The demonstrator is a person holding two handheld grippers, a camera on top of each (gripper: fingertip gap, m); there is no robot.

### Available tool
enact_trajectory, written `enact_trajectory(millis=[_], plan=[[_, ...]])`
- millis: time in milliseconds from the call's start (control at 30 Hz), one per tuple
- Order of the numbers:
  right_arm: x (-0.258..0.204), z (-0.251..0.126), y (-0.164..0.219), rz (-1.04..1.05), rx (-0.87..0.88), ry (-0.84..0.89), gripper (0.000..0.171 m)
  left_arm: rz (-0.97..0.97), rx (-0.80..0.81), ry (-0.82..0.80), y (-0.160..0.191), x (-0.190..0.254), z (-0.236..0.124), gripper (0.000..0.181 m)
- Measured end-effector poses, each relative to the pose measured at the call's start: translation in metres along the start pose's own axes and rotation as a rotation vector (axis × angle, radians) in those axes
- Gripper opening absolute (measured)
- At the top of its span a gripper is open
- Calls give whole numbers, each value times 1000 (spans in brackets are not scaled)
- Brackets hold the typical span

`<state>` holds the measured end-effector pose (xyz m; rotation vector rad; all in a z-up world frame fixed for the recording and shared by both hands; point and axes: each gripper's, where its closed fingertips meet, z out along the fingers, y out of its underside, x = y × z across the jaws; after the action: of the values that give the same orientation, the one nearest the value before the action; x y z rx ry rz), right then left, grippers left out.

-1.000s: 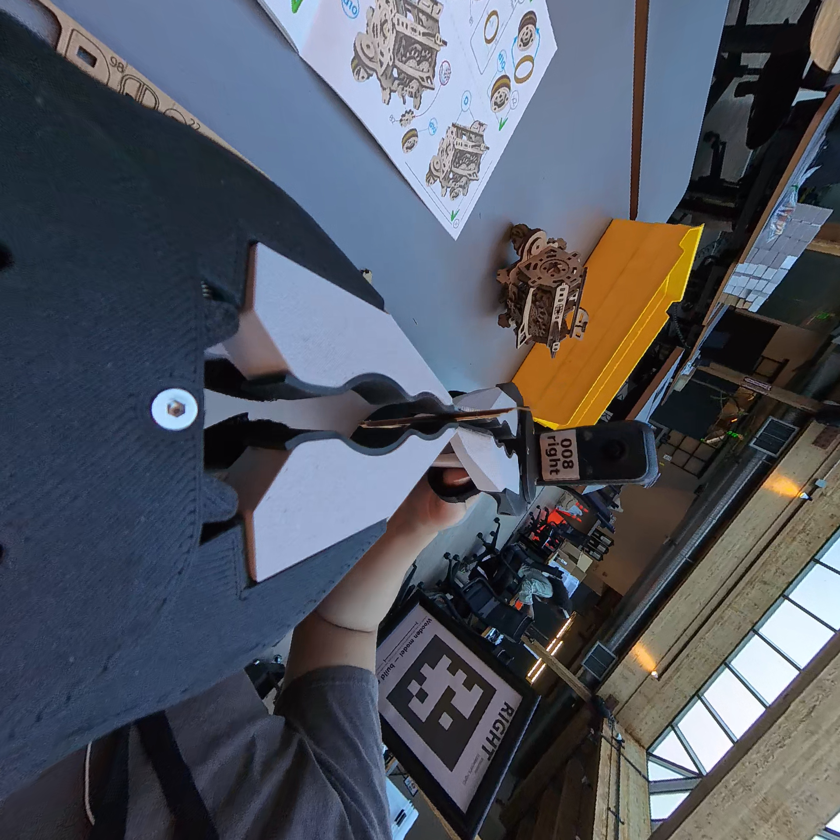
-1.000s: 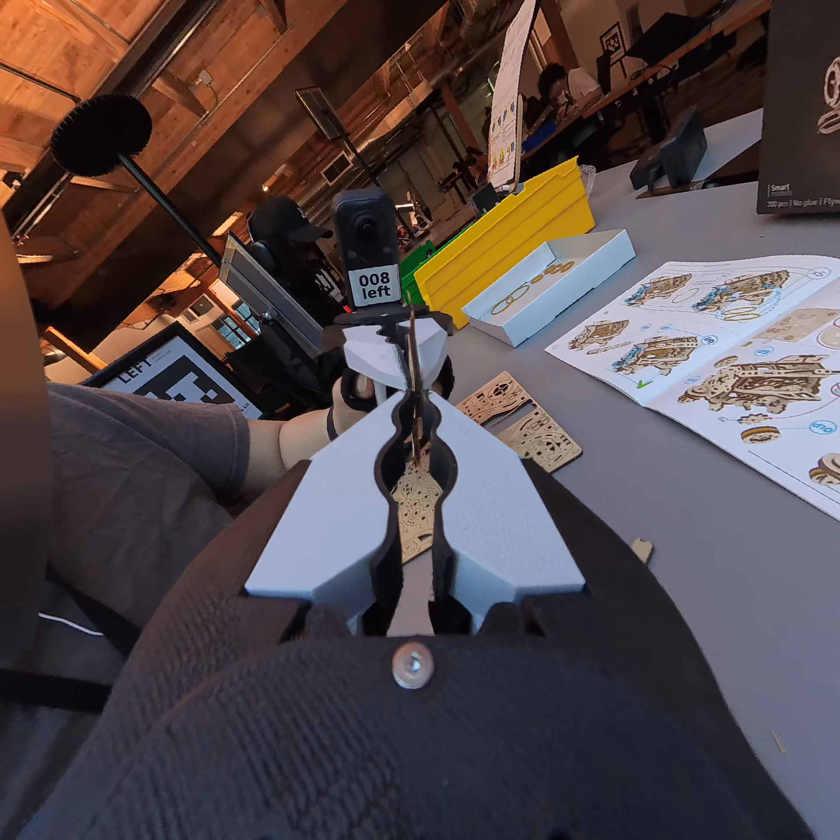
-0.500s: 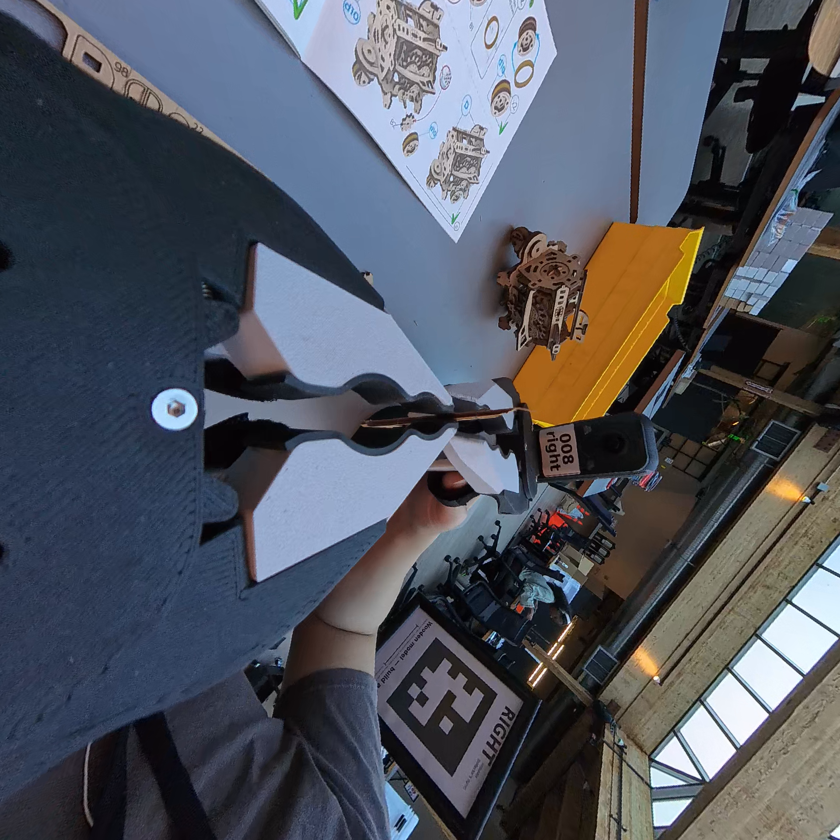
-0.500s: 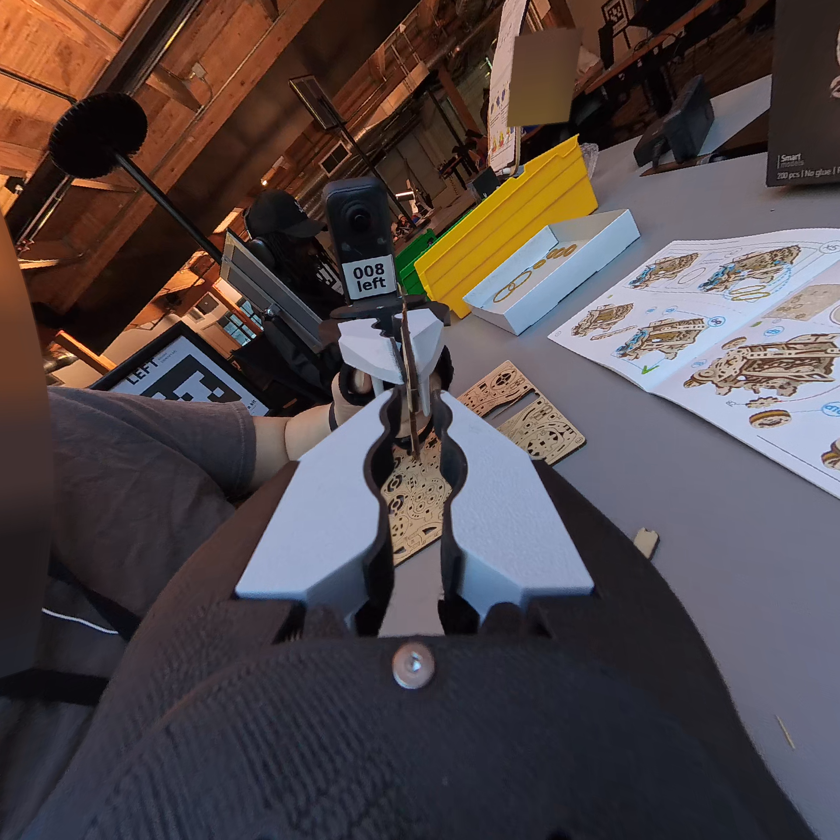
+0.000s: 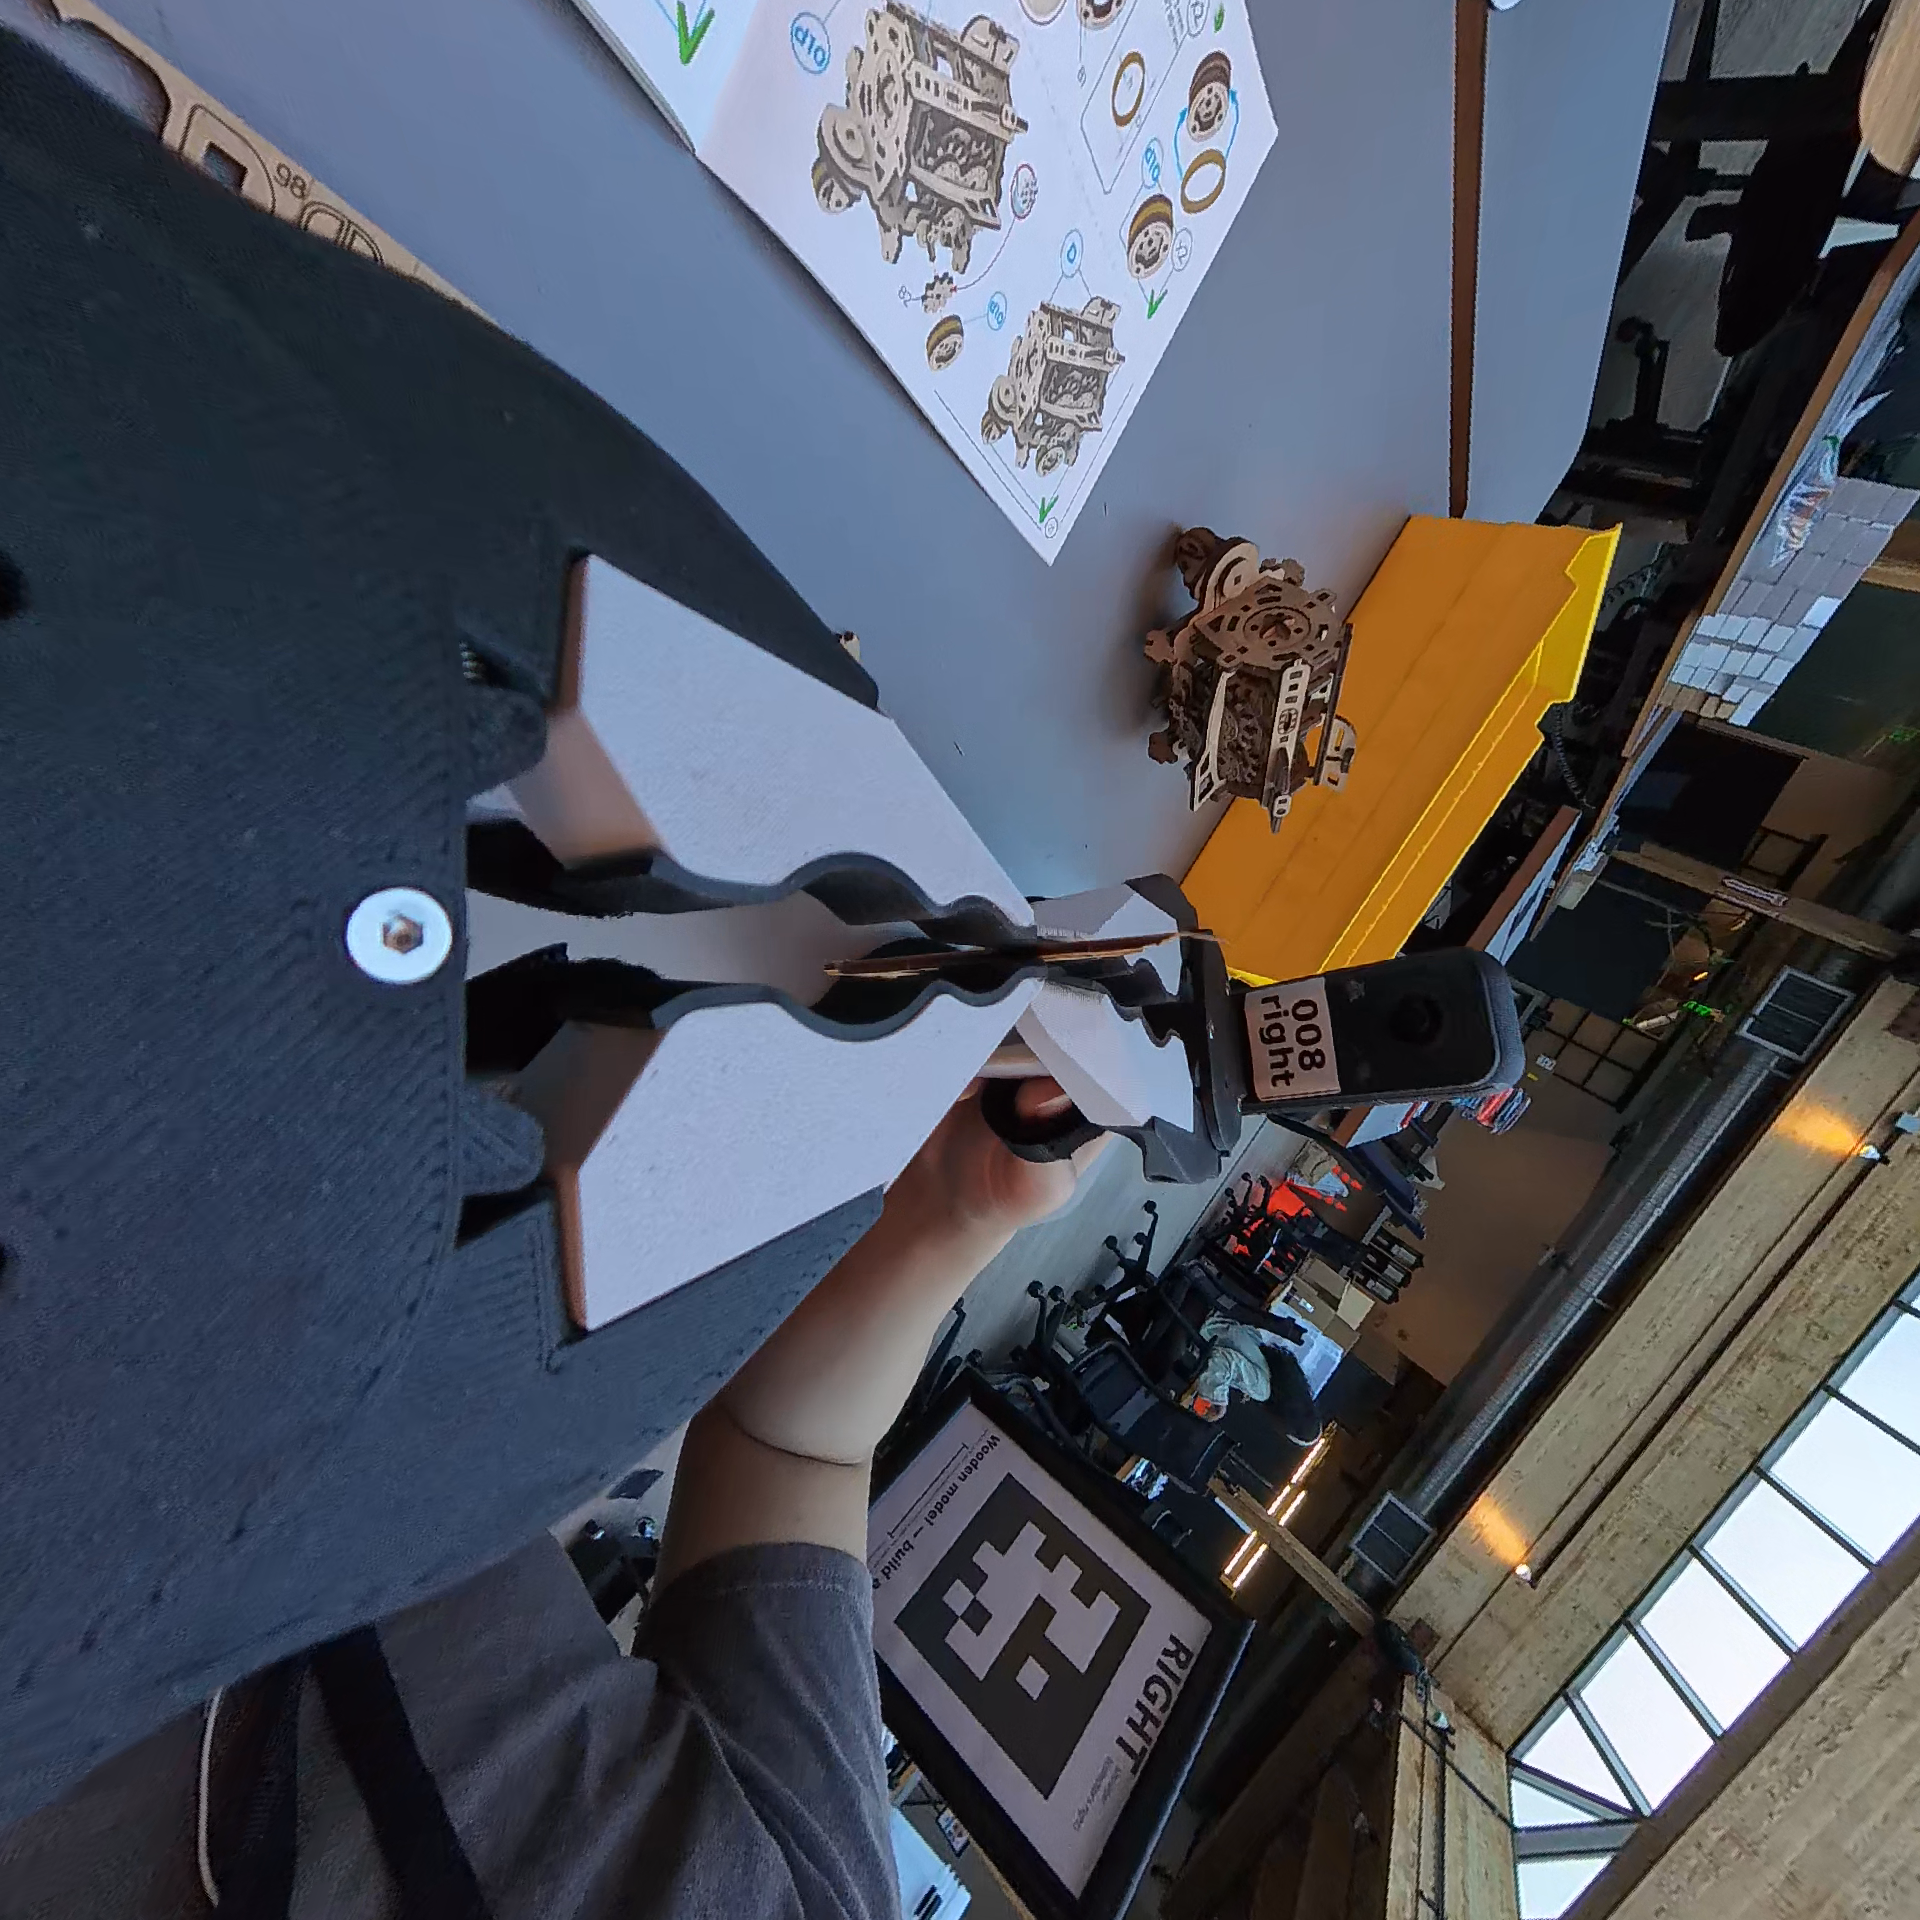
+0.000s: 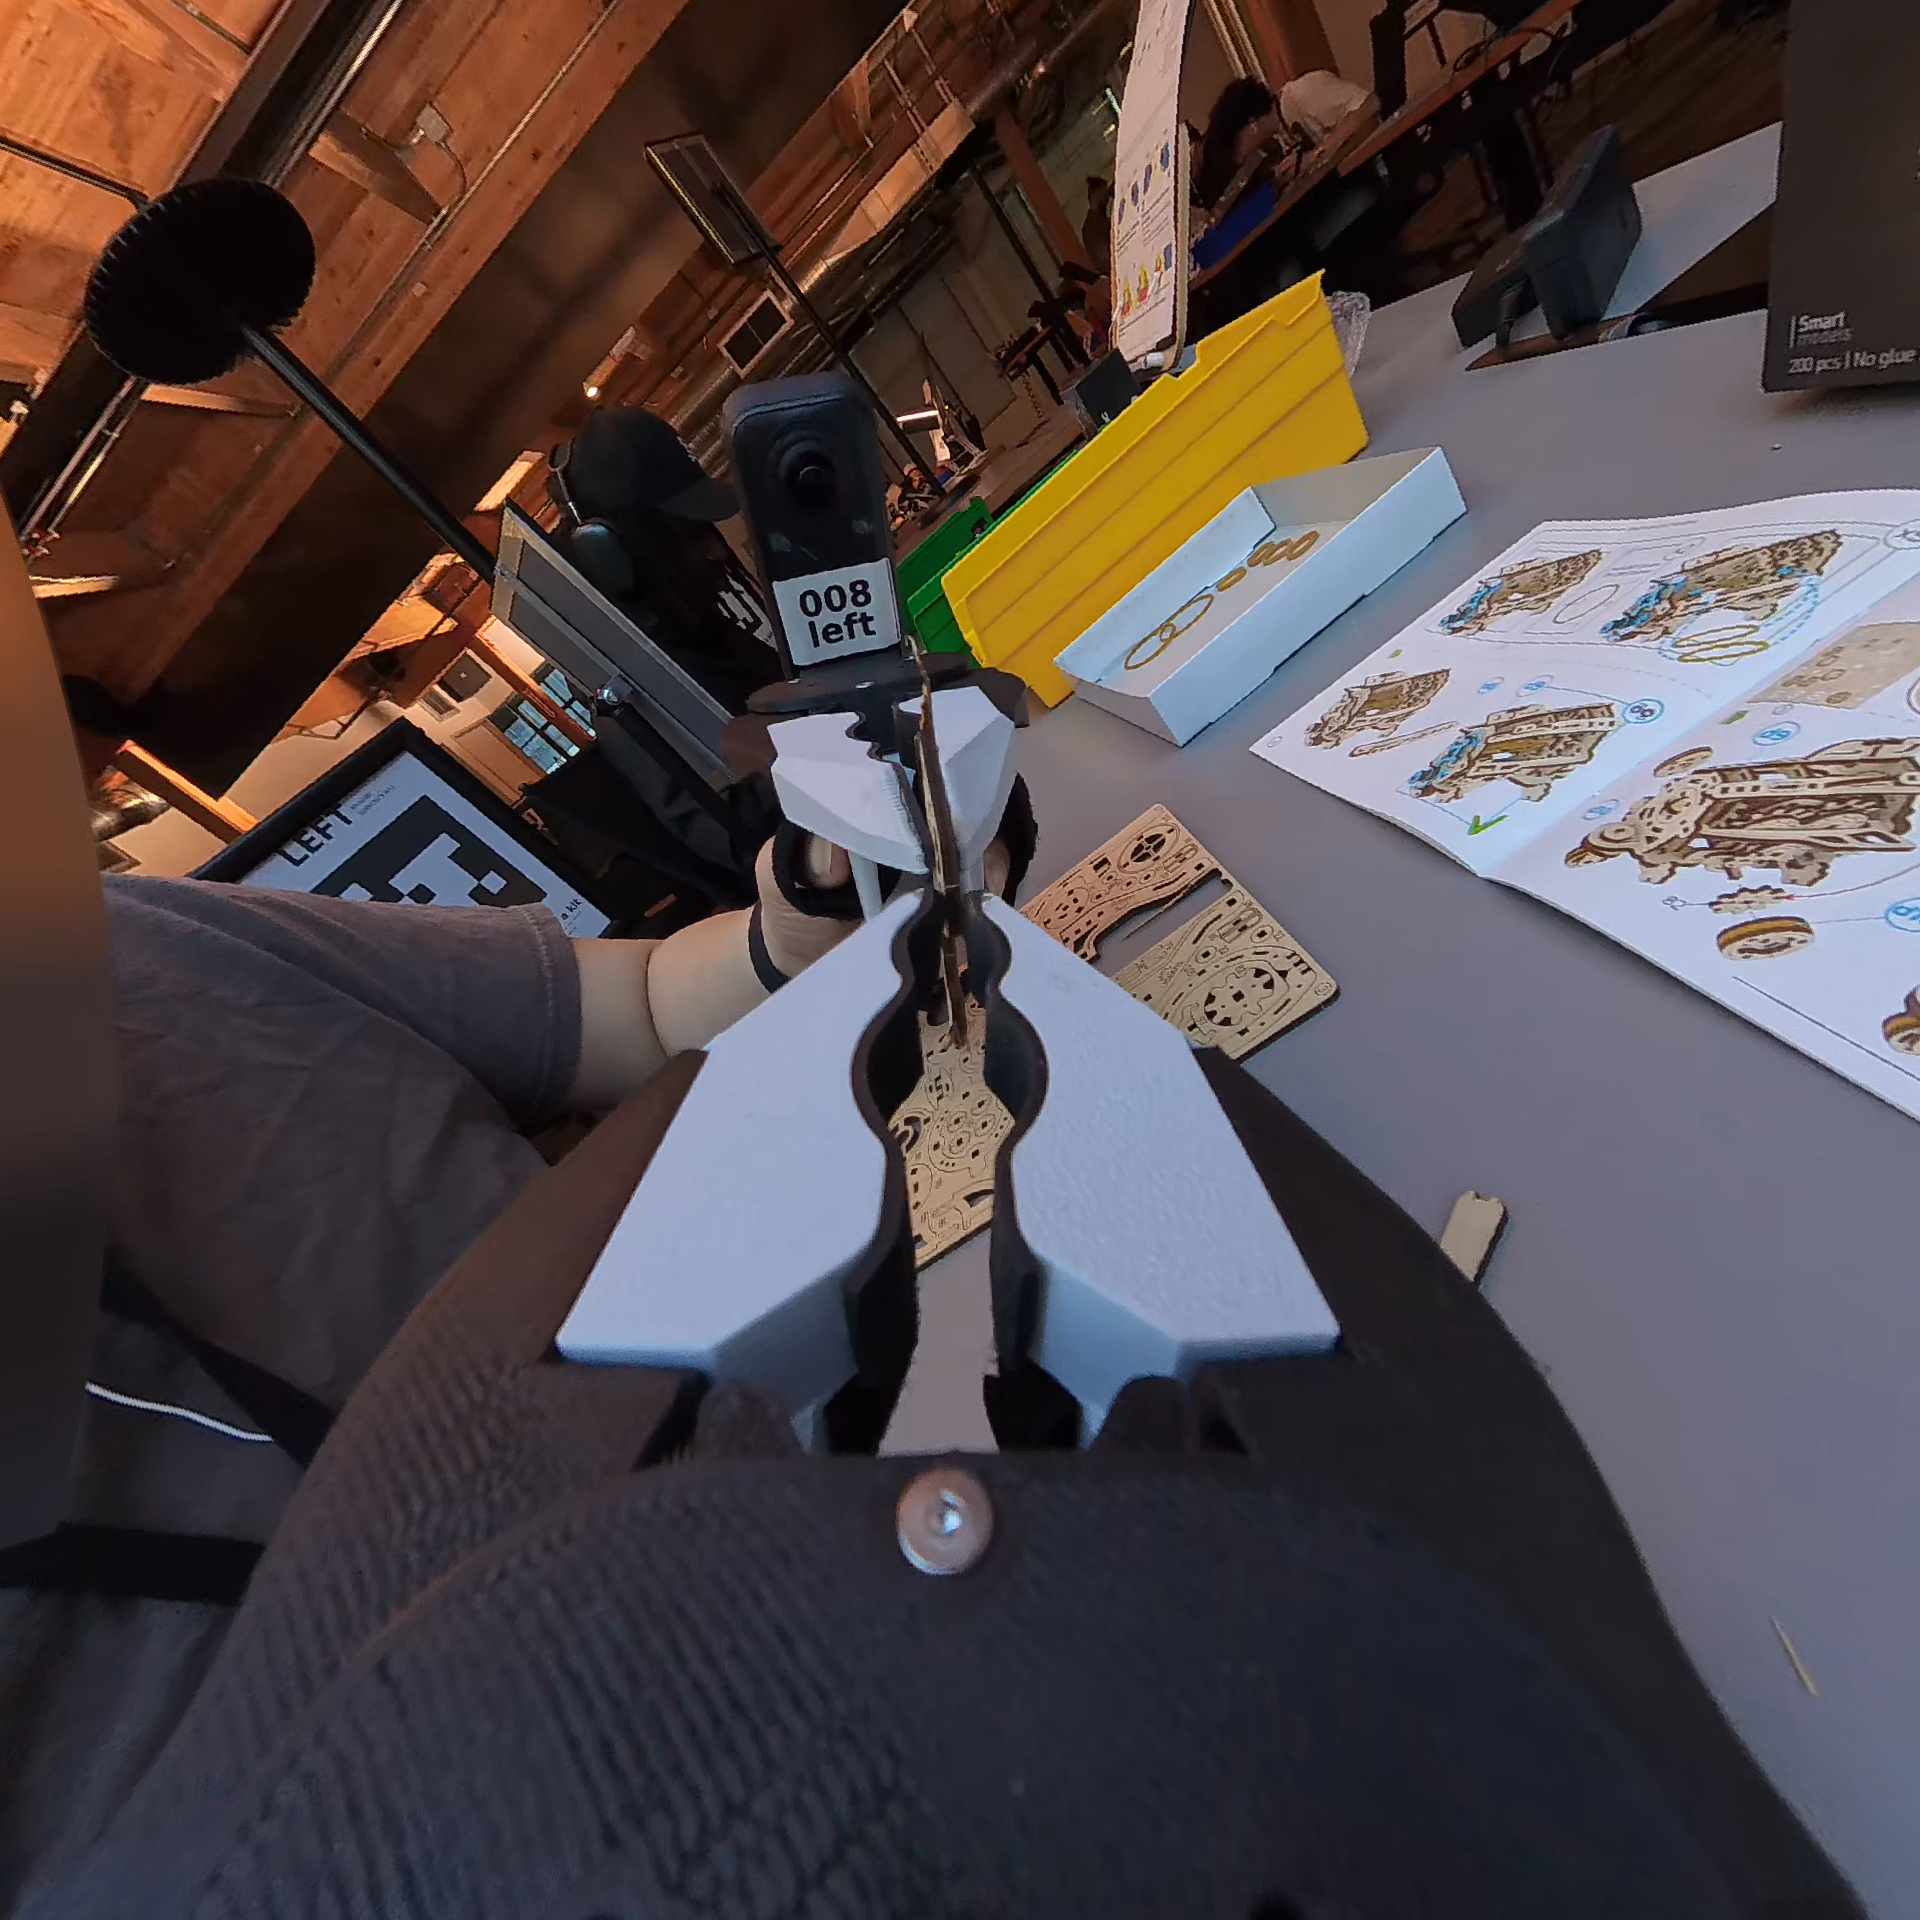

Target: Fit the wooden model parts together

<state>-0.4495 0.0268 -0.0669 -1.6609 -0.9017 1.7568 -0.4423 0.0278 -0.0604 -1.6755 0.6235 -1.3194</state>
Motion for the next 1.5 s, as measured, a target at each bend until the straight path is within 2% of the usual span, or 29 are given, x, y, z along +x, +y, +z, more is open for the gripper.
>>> enact_trajectory(millis=[367, 467, 633, 833, 1033, 1267, 1400, 1467, 1500], plan=[[-1, 0, 1, 11, -5, -2, 0, -6, -13, 17, 1, -1, 0, 1], [-1, -4, -6, 17, 39, -2, 0, 7, -44, 16, 6, -2, 1, 12], [-1, -3, -3, 8, 23, -3, 0, 32, -52, 20, 10, 1, 5, 3], [-1, -2, -2, 13, 20, -11, 0, 2, -58, 52, 12, 2, 4, 0], [3, -2, 1, 33, 8, -9, 0, 77, -80, -44, 15, -1, 5, 0], [16, -1, 2, -10, 25, 113, 0, 141, -78, -183, 18, -13, 6, 0], [23, 0, 2, -112, 12, 233, 1, 152, -86, -226, 20, -20, 6, 0], [18, 1, 0, -148, 20, 198, 1, 149, -75, -189, 17, -16, 5, 0], [10, 0, -3, -118, 45, 114, 1, 138, -64, -136, 14, -10, 5, 0]])
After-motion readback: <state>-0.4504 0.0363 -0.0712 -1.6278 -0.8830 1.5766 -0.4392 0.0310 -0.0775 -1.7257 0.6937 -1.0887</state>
